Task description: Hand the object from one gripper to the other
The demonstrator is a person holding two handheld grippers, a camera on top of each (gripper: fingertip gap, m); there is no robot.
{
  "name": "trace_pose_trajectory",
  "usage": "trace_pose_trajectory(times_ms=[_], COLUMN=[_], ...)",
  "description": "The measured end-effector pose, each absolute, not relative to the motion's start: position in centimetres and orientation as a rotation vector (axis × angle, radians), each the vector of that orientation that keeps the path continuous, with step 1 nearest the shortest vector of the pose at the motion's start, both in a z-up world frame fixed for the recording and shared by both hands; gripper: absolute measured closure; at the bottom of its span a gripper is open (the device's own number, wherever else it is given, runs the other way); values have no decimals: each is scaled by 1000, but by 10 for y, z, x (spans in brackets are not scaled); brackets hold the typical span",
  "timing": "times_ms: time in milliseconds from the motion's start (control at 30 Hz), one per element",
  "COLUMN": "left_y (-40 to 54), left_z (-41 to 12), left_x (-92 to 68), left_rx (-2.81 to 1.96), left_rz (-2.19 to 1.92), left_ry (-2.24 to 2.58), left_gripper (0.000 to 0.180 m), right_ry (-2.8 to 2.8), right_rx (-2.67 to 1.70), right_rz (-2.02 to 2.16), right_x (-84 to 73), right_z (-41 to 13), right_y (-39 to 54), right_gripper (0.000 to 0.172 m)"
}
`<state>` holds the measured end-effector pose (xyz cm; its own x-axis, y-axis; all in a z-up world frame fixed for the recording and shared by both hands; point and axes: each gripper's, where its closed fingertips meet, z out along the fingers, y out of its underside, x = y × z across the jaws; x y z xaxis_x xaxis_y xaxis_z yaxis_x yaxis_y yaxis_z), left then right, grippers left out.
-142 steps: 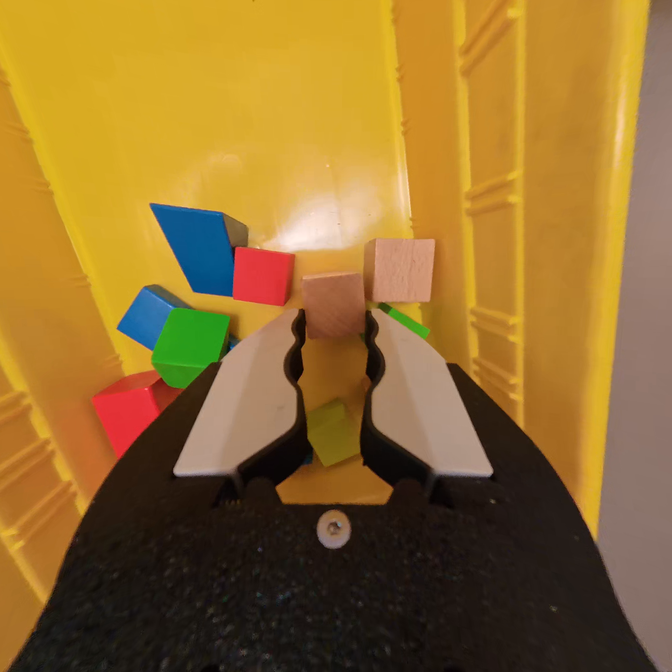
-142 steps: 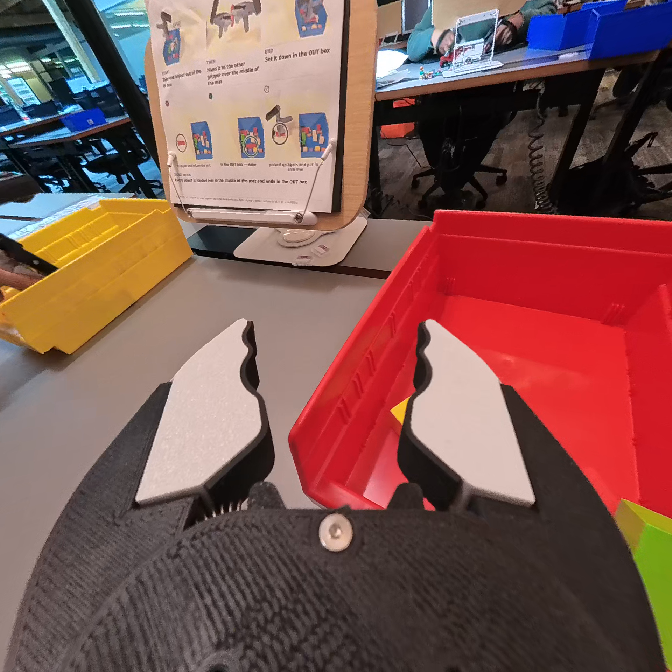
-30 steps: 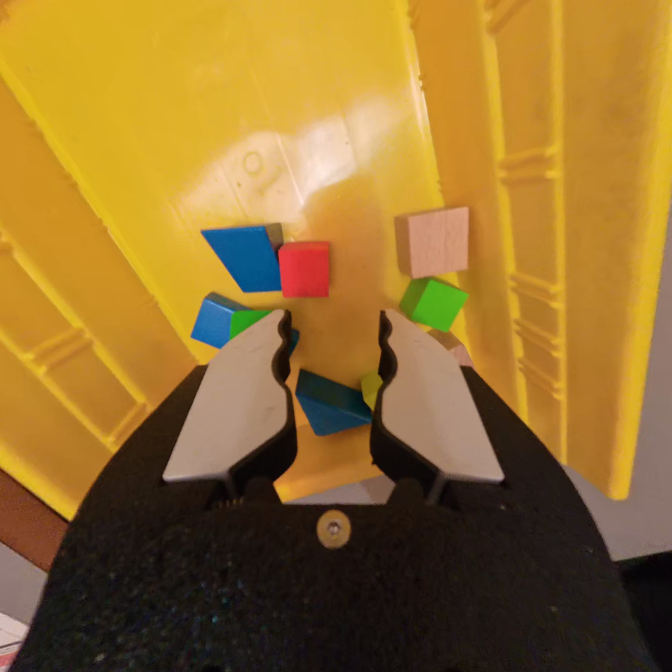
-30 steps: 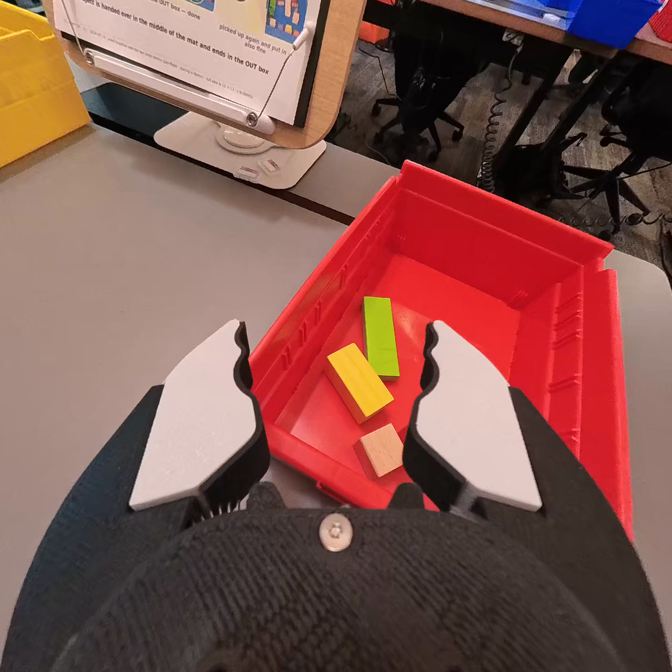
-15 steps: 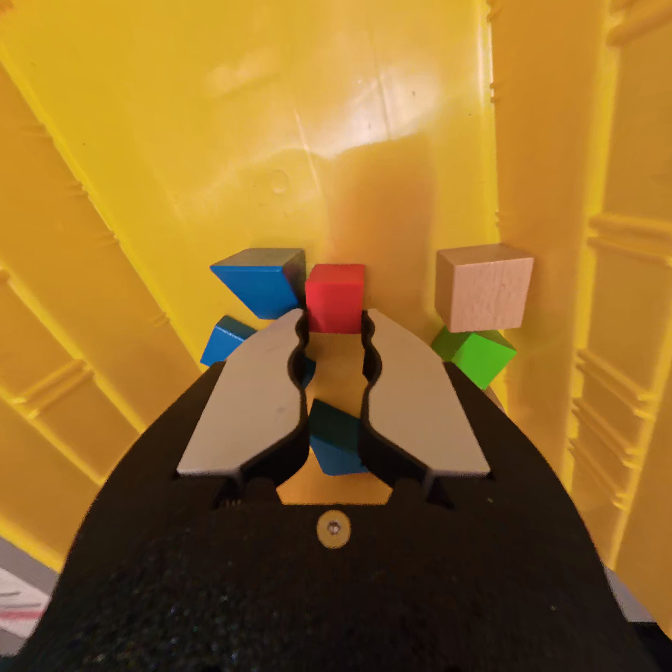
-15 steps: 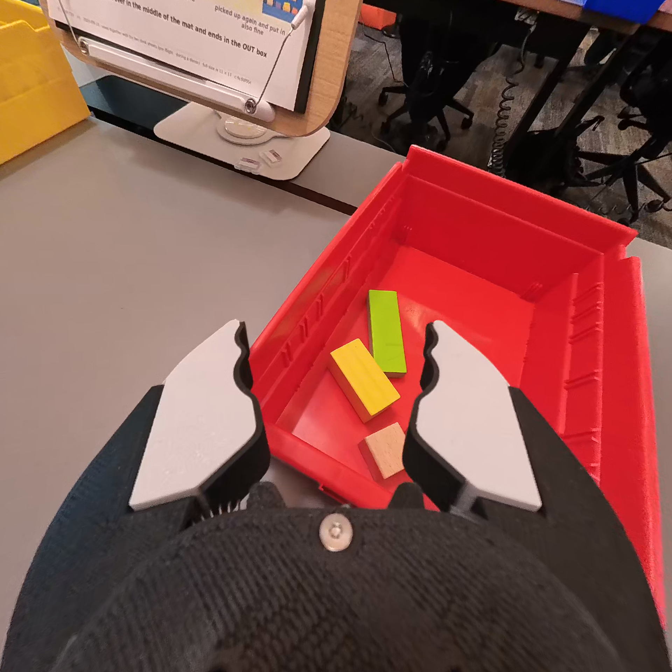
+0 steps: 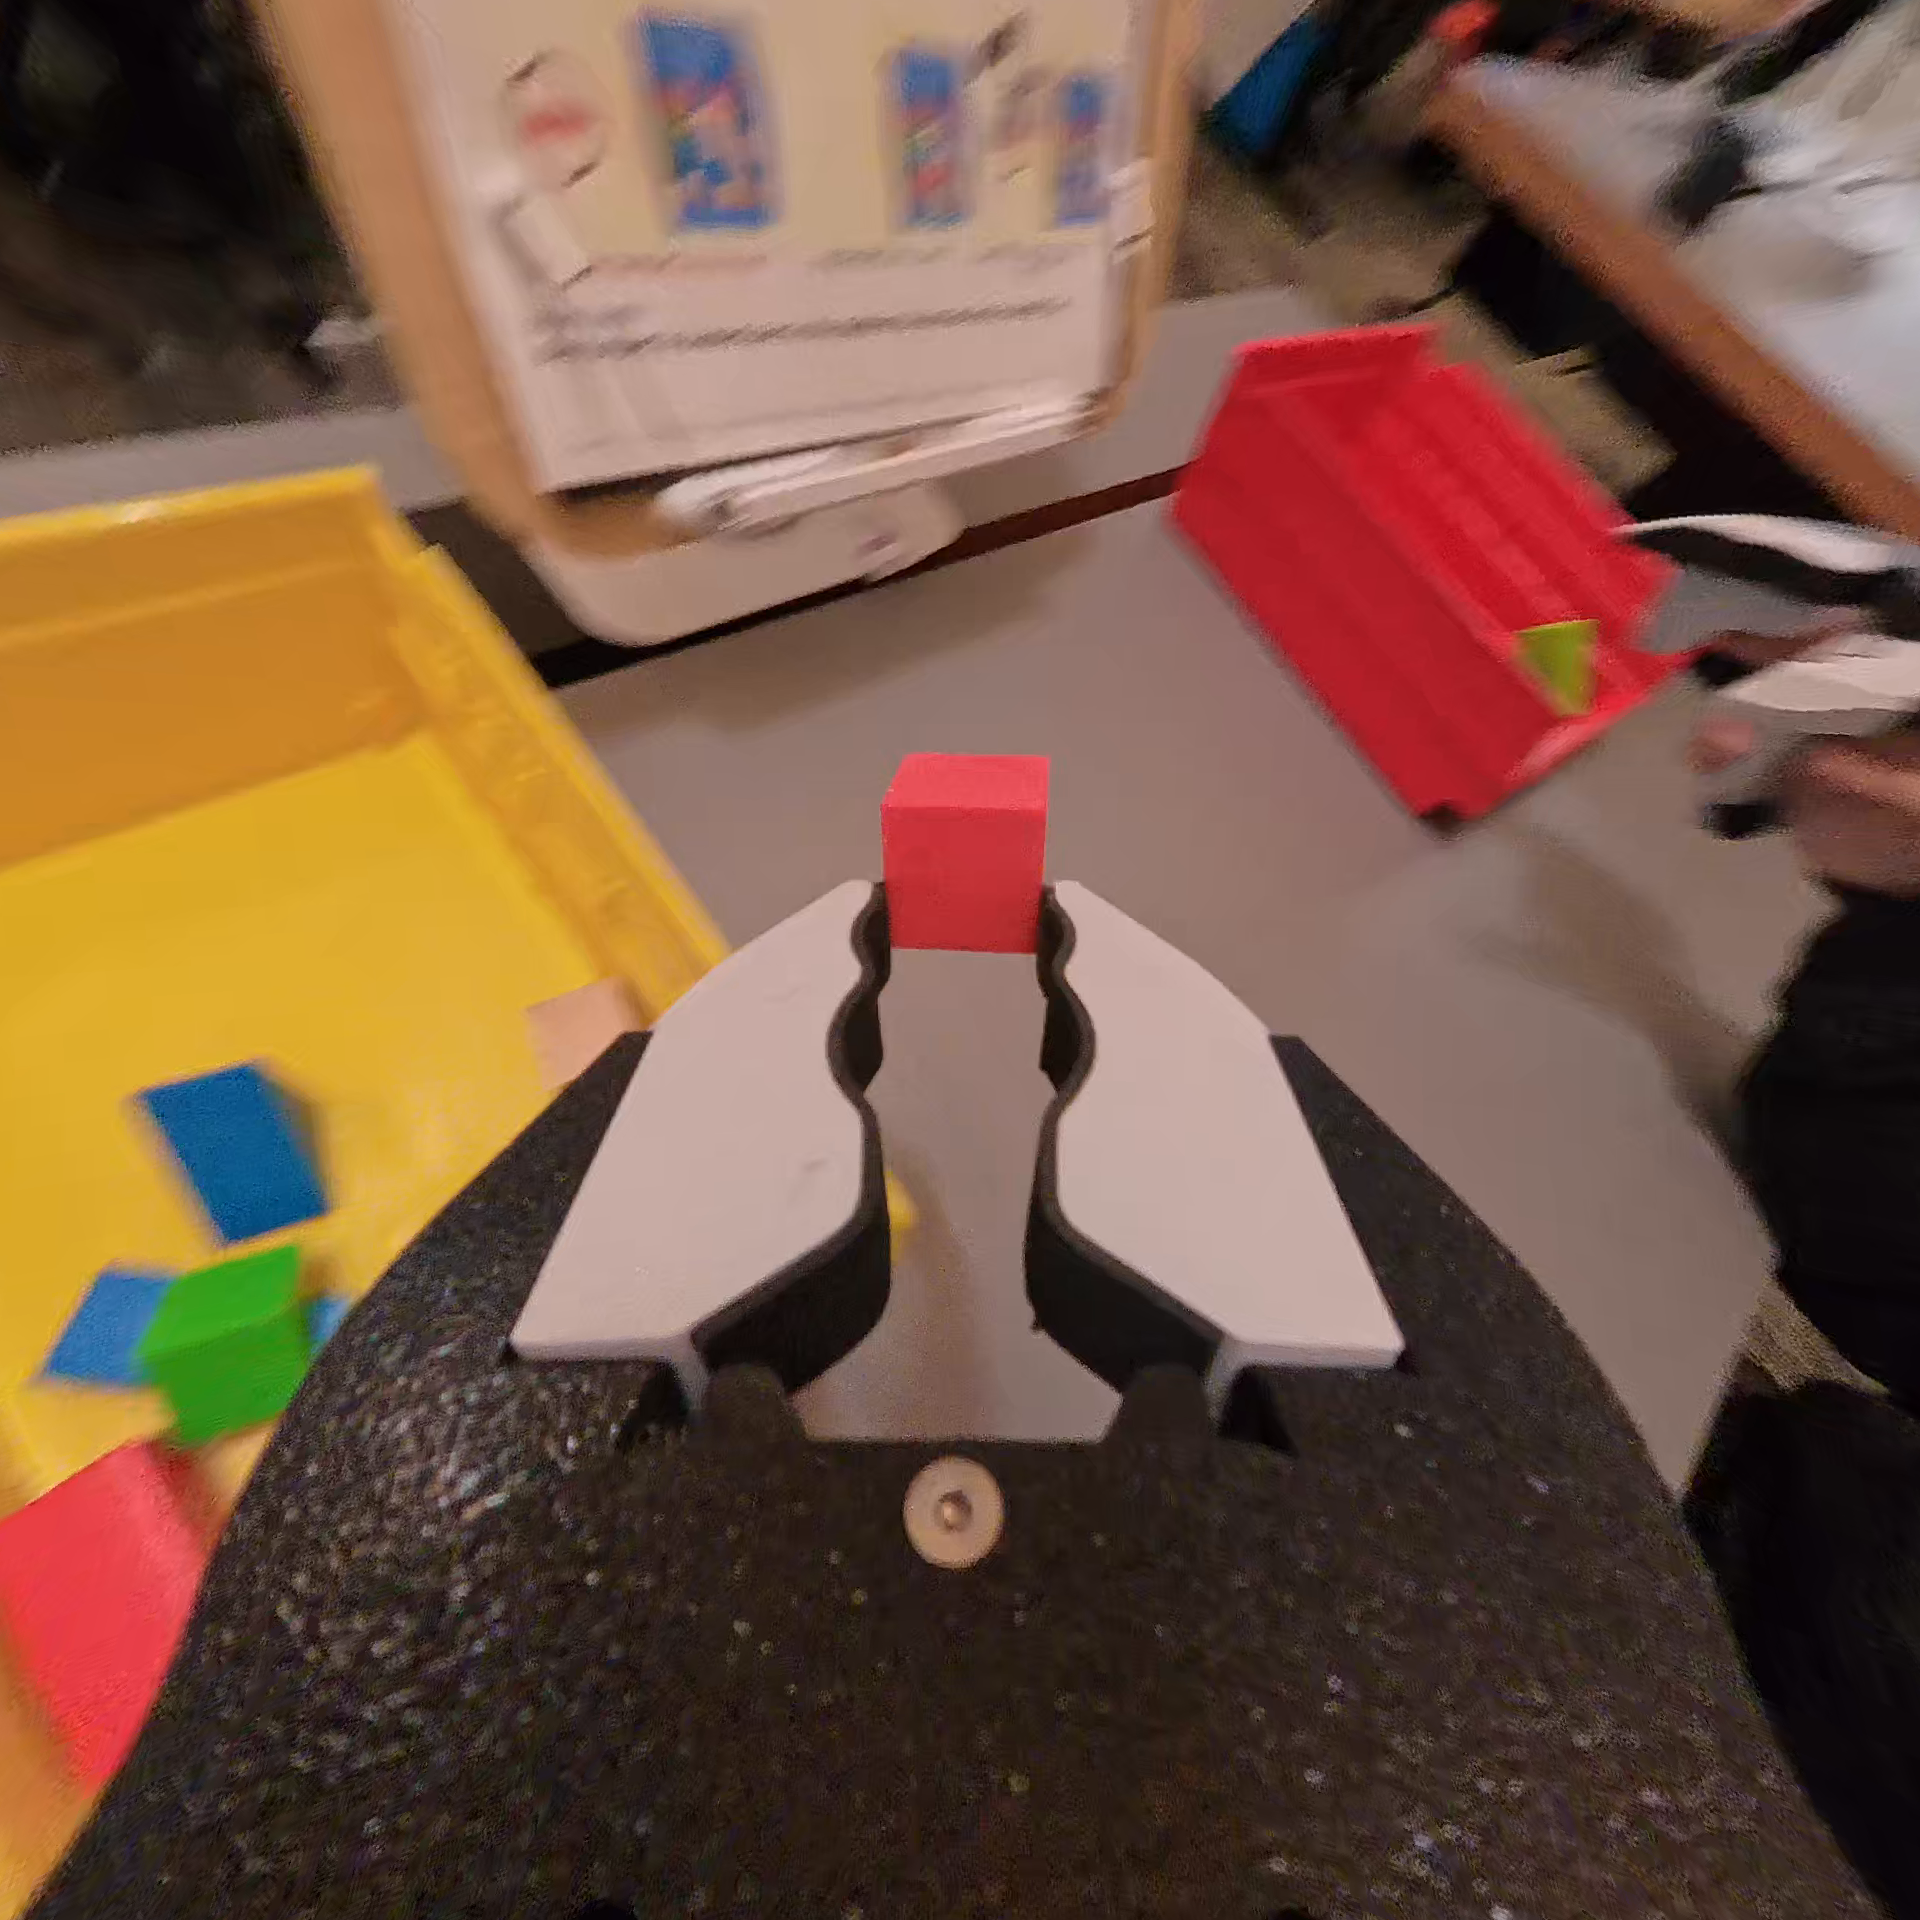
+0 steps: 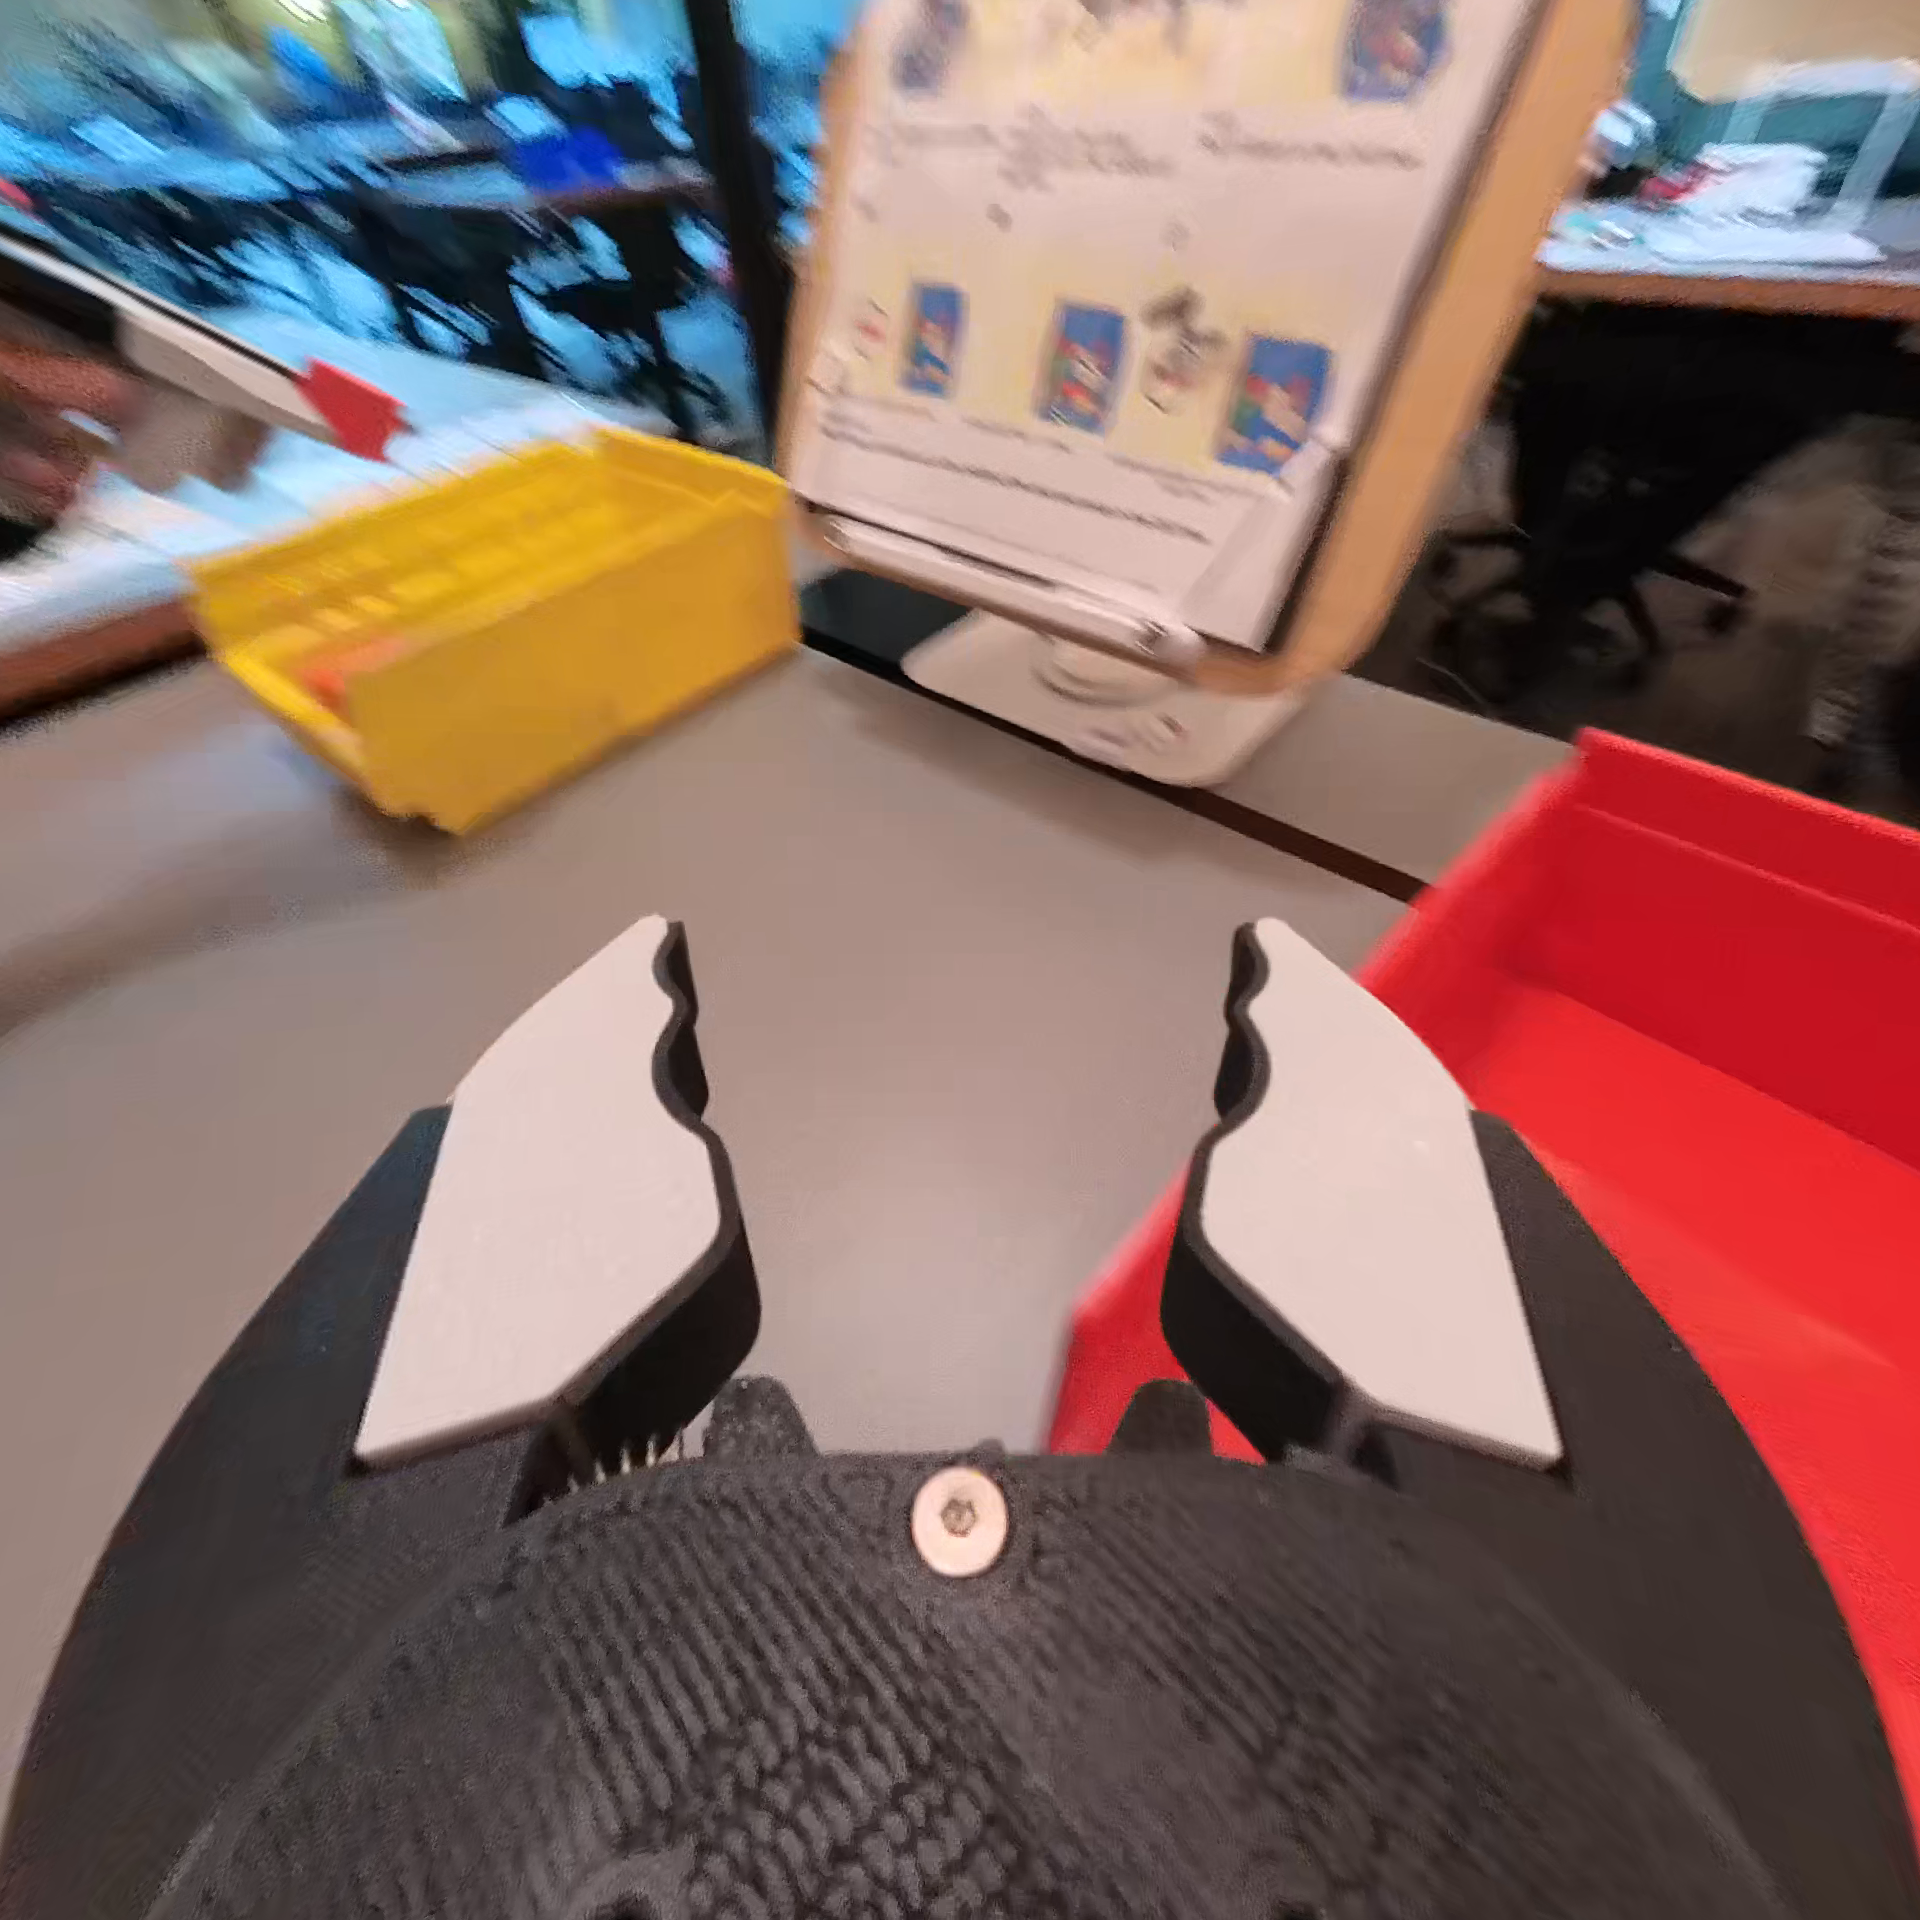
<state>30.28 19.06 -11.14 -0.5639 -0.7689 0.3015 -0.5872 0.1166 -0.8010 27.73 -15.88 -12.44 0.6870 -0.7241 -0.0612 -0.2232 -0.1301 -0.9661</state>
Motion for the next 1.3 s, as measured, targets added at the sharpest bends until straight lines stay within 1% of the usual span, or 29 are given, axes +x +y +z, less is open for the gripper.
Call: trace_pose_trajectory(times_ms=[33, 133, 267, 400, 433, 567, 600, 733, 833, 900, 1000, 1233, 1267, 1300], left_y=[175, 129, 71, 24, 14, -14, -19, -30, -32, -31, -32, -33, -32, -31], left_z=[-101, -83, -74, -73, -72, -74, -74, -76, -73, -71, -70, -74, -76, -79], left_x=[288, 243, 196, 168, 162, 148, 146, 139, 138, 139, 138, 141, 145, 149], left_rx=[-1271, -1027, -773, -625, -588, -520, -505, -468, -456, -461, -460, -489, -514, -540], left_rz=[-1521, -1740, -1952, -2035, -2048, -2069, -2073, -2053, -2045, -2060, -2076, -2042, -2016, -1974], left_ry=[2206, 2223, 2218, 2206, 2203, 2218, 2216, 2246, 2233, 2222, 2227, 2231, 2222, 2210], left_gripper=[155, 154, 154, 154, 154, 154, 154, 154, 154, 154, 154, 154, 151, 144], right_ry=[711, 544, 361, 249, 233, 162, 151, 128, 119, 124, 111, 84, 90, 116], right_rx=[-1647, -1558, -1486, -1446, -1437, -1413, -1415, -1431, -1432, -1432, -1426, -1460, -1477, -1490], right_rz=[-445, -238, -32, 134, 162, 249, 254, 218, 217, 219, 229, 155, 118, 58], right_x=[269, 241, 200, 166, 160, 142, 140, 139, 138, 140, 139, 141, 143, 151], right_z=[-116, -93, -72, -60, -58, -51, -51, -50, -49, -51, -51, -55, -55, -56], right_y=[-144, -102, -58, -29, -26, -20, -20, -22, -23, -23, -23, -23, -23, -27], right_gripper=[75, 79, 84, 85, 89, 113, 117, 119, 130, 133, 143, 145, 145, 145])
